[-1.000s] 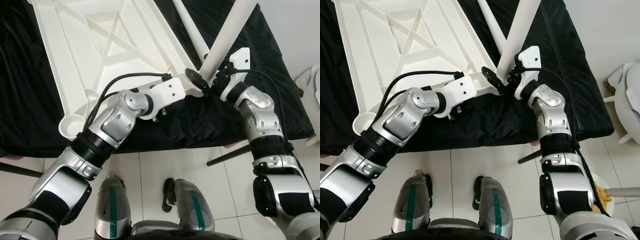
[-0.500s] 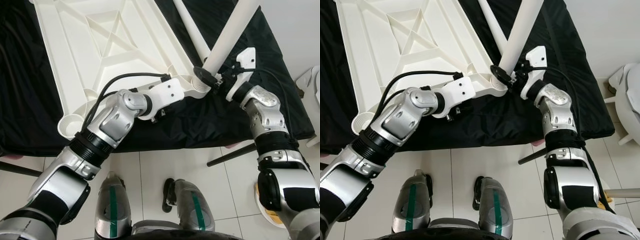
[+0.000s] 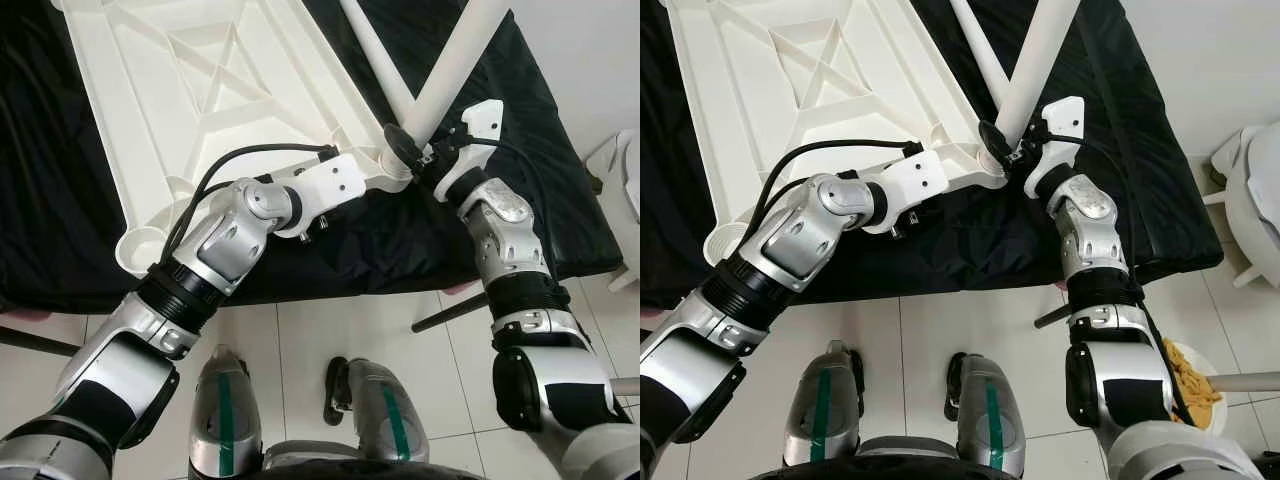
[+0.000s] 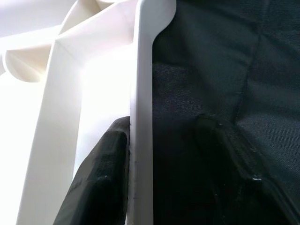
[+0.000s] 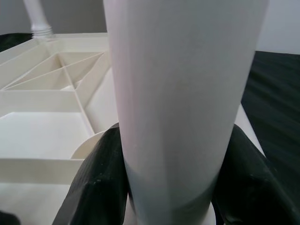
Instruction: Building children table
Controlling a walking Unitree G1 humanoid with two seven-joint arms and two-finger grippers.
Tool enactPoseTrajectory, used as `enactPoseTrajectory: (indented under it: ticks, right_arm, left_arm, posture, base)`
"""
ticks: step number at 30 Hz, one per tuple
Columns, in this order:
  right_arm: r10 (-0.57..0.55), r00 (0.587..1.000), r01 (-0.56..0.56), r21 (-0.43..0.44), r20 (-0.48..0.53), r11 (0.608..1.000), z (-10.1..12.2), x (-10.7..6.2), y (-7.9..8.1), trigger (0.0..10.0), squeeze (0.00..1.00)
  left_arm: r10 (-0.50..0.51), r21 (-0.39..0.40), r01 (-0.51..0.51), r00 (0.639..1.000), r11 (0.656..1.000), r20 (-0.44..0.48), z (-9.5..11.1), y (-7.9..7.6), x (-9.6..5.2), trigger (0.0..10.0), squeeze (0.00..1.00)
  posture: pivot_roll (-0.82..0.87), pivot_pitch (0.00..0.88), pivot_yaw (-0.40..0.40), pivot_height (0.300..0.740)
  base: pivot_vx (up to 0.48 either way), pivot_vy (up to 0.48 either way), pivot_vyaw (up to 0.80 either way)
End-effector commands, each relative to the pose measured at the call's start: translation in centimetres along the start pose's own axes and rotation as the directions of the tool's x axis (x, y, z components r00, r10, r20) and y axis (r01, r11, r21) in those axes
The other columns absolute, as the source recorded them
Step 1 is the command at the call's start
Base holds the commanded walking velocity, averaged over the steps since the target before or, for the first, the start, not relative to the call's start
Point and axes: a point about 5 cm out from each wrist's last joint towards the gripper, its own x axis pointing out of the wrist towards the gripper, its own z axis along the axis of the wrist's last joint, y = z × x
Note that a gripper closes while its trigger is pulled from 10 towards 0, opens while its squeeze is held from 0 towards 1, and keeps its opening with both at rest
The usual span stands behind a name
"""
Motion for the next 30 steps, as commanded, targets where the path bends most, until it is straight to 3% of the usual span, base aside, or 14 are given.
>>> enactPoseTrajectory:
  ticks: [1, 8, 10, 13, 15, 16, 17, 30]
  right_arm:
    - [-0.085, 0.996, 0.086, 0.023, -0.039, 0.996, -1.0, -0.5, -0.3, 10.0, 0.00]
    - [-0.234, 0.972, 0.235, 0.046, -0.032, 0.971, -1.2, -0.6, 0.5, 10.0, 0.00]
    - [-0.355, 0.934, 0.356, 0.034, -0.041, 0.934, -1.3, -0.7, 1.0, 10.0, 0.00]
    - [-0.413, 0.909, 0.415, 0.027, -0.050, 0.909, -1.4, -0.8, 1.3, 10.0, 0.00]
    - [-0.530, 0.846, 0.531, 0.007, -0.065, 0.847, -1.7, -1.0, 1.9, 10.0, 0.00]
    - [-0.530, 0.846, 0.531, 0.007, -0.065, 0.847, -1.7, -1.0, 1.9, 10.0, 0.00]
    - [-0.570, 0.818, 0.572, 0.007, -0.077, 0.820, -1.8, -1.1, 2.2, 10.0, 0.00]
    - [-0.563, 0.822, 0.565, -0.001, -0.084, 0.825, -2.0, -1.1, 2.7, 10.0, 0.00]
  left_arm:
    - [-0.033, 0.007, 0.033, 0.999, 0.999, 0.012, 0.3, -0.7, 0.1, 10.0, 0.00]
    - [-0.038, 0.004, 0.038, 0.999, 0.999, 0.011, 0.3, -0.9, 0.2, 10.0, 0.00]
    - [-0.042, 0.005, 0.041, 0.999, 0.999, 0.011, 0.3, -0.9, 0.2, 10.0, 0.00]
    - [-0.043, 0.006, 0.042, 0.999, 0.999, 0.012, 0.3, -1.0, 0.3, 10.0, 0.00]
    - [-0.045, 0.007, 0.045, 0.999, 0.999, 0.017, 0.5, -1.1, 0.4, 10.0, 0.00]
    - [-0.045, 0.007, 0.045, 0.999, 0.999, 0.017, 0.5, -1.1, 0.4, 10.0, 0.00]
    - [-0.046, 0.008, 0.046, 0.999, 0.999, 0.019, 0.5, -1.1, 0.4, 10.0, 0.00]
    - [-0.048, 0.008, 0.048, 0.999, 0.999, 0.018, 0.4, -1.3, 0.6, 10.0, 0.00]
  posture:
    - [0.02, 0.046, -0.071, 0.740]
    - [0.02, 0.045, -0.076, 0.740]
    - [0.01, 0.043, -0.077, 0.740]
    - [0.01, 0.040, -0.078, 0.740]
    - [0.01, 0.035, -0.083, 0.740]
    - [0.01, 0.035, -0.083, 0.740]
    - [0.01, 0.035, -0.083, 0.740]
    - [0.02, 0.016, -0.090, 0.740]
  base:
    - [0.000, 0.000, 0.00]
    - [0.000, 0.000, 0.00]
    - [0.000, 0.000, 0.00]
    - [0.000, 0.000, 0.00]
    - [0.000, 0.000, 0.00]
    - [0.000, 0.000, 0.00]
    - [0.000, 0.000, 0.00]
    - [0.000, 0.000, 0.00]
